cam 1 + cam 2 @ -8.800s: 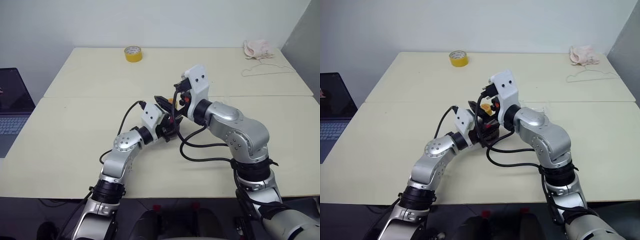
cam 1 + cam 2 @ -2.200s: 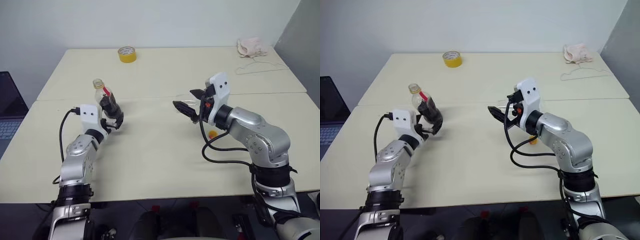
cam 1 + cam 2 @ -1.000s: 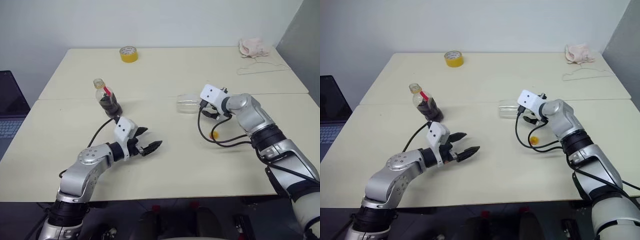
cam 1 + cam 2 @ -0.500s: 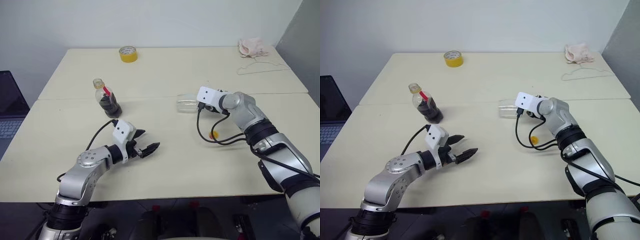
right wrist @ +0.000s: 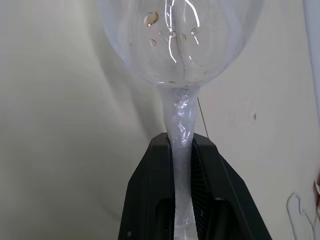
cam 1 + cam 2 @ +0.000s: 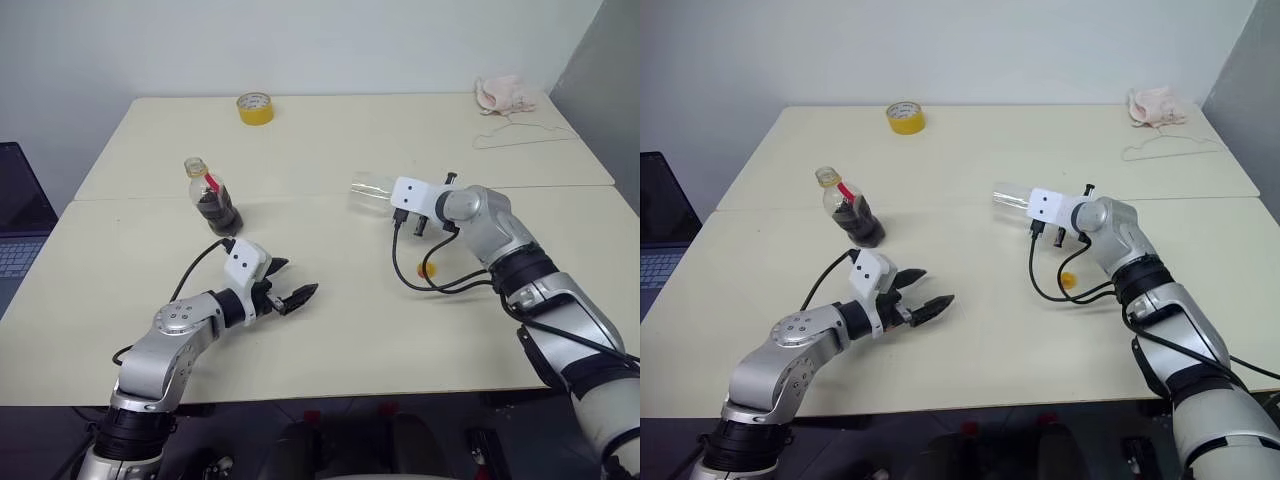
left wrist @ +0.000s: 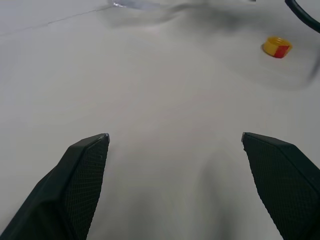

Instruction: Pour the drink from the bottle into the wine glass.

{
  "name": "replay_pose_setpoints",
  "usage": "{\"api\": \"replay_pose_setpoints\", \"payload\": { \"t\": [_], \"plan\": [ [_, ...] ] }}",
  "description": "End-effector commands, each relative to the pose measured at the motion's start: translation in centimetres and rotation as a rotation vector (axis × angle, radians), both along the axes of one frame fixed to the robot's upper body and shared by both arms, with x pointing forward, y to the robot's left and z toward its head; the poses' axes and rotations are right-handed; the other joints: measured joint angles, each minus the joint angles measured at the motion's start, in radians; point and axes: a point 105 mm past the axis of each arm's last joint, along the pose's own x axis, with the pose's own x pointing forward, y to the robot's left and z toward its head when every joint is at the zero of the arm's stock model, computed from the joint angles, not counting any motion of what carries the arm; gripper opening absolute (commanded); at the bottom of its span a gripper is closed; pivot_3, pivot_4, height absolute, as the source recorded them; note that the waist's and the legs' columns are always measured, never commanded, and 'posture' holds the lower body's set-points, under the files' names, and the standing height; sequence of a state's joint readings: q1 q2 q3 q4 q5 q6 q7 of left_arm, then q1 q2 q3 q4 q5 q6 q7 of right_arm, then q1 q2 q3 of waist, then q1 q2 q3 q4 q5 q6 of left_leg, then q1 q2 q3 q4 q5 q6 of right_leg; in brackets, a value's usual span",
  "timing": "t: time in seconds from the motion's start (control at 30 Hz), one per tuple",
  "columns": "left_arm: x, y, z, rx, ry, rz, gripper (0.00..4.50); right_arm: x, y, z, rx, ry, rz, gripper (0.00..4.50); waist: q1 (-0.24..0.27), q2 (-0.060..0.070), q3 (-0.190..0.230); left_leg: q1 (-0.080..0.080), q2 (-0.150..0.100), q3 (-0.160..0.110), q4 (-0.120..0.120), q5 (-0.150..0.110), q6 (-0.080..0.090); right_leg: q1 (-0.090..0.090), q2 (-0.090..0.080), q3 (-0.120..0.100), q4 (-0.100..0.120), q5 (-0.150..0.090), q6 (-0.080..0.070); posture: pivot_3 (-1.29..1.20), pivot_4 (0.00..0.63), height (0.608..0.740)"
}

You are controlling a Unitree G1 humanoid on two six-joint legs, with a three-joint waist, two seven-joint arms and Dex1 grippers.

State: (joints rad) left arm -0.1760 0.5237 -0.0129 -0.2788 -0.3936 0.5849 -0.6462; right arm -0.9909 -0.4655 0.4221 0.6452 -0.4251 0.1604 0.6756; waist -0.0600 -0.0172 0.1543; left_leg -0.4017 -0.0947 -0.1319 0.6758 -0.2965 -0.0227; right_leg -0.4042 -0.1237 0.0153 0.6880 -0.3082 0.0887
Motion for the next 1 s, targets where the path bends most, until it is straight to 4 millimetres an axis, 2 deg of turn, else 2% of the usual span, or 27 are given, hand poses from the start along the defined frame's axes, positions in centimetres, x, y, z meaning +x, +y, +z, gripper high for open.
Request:
{"api": "replay_pose_setpoints", "payload": {
  "t": [0.03,0.13,0.2,0.3,0.37,0.43,0.5,0.6,0.83,1.0],
  "plan": [
    [-0.1,0.0,1.1,-0.011,-0.052,0.000,4.50,-3.0,4.0,1.5,0.139,-0.010,0.263,0.16,0.000,0.000,0.000,0.000,0.000,0.000,0.000,0.000,0.000,0.000,0.000,0.000,0.000,0.000,0.000,0.00,0.150,0.740],
    [-0.1,0.4,1.0,-0.006,-0.047,0.010,4.50,-6.3,7.1,1.6,0.305,0.002,0.454,0.16,-0.004,0.000,0.000,0.000,0.001,0.000,0.000,0.000,0.000,0.000,0.000,0.000,0.000,0.000,0.000,0.00,0.150,0.740],
    [-0.2,0.6,1.0,-0.004,-0.045,0.011,4.50,-7.8,7.9,-0.1,0.306,0.041,0.492,0.16,-0.009,0.000,0.000,0.000,0.001,0.000,0.000,0.000,0.000,0.000,0.001,0.000,0.000,0.000,0.000,0.00,0.150,0.740],
    [-0.3,0.8,1.1,-0.003,-0.039,0.008,4.50,-8.9,9.7,-1.1,0.382,0.064,0.516,0.16,-0.006,0.000,0.000,0.001,0.001,-0.001,0.000,0.000,0.000,0.000,0.001,0.000,0.001,0.000,0.000,0.00,0.150,0.740],
    [-0.3,0.8,1.1,0.000,-0.037,0.006,4.50,-9.4,11.1,-1.0,0.448,0.053,0.536,0.16,-0.007,0.000,0.000,0.001,0.001,-0.001,0.000,0.000,0.000,0.001,0.001,0.000,0.000,0.000,0.000,0.00,0.150,0.740],
    [-0.3,0.8,1.2,0.001,-0.037,0.001,4.50,-9.6,13.4,-0.5,0.594,0.049,0.524,0.16,-0.014,0.000,0.000,0.001,0.001,-0.001,-0.001,0.000,0.000,0.000,0.001,0.000,0.001,0.000,0.000,0.00,0.150,0.740],
    [-0.3,0.8,1.3,0.004,-0.036,-0.001,4.50,-9.1,15.0,0.7,0.738,0.018,0.480,0.16,-0.025,0.000,0.000,0.001,0.002,-0.001,-0.001,0.000,-0.001,0.000,0.002,0.000,0.002,0.000,0.000,0.00,0.150,0.740],
    [-0.4,0.8,1.3,0.003,-0.033,-0.006,4.50,-8.1,15.8,1.5,0.823,-0.025,0.423,0.16,-0.022,0.000,0.000,0.001,0.001,-0.002,-0.002,0.000,-0.001,-0.001,0.001,0.000,0.002,0.000,0.000,0.00,0.150,0.740],
    [-2.1,1.3,2.0,-0.062,-0.019,-0.047,4.50,-6.1,15.5,2.6,1.009,-0.056,0.288,0.16,-0.010,0.000,0.000,0.002,0.001,-0.004,0.000,0.000,-0.001,0.000,0.001,-0.002,-0.003,0.000,0.000,0.00,0.150,0.740],
    [-2.8,3.2,4.1,-0.154,-0.100,-0.005,4.50,-5.1,15.1,2.0,1.173,0.027,0.173,0.16,-0.024,0.000,0.000,0.002,0.001,-0.003,-0.002,-0.001,-0.001,0.000,0.002,-0.001,0.001,0.000,0.000,0.00,0.150,0.740]
  ]
}}
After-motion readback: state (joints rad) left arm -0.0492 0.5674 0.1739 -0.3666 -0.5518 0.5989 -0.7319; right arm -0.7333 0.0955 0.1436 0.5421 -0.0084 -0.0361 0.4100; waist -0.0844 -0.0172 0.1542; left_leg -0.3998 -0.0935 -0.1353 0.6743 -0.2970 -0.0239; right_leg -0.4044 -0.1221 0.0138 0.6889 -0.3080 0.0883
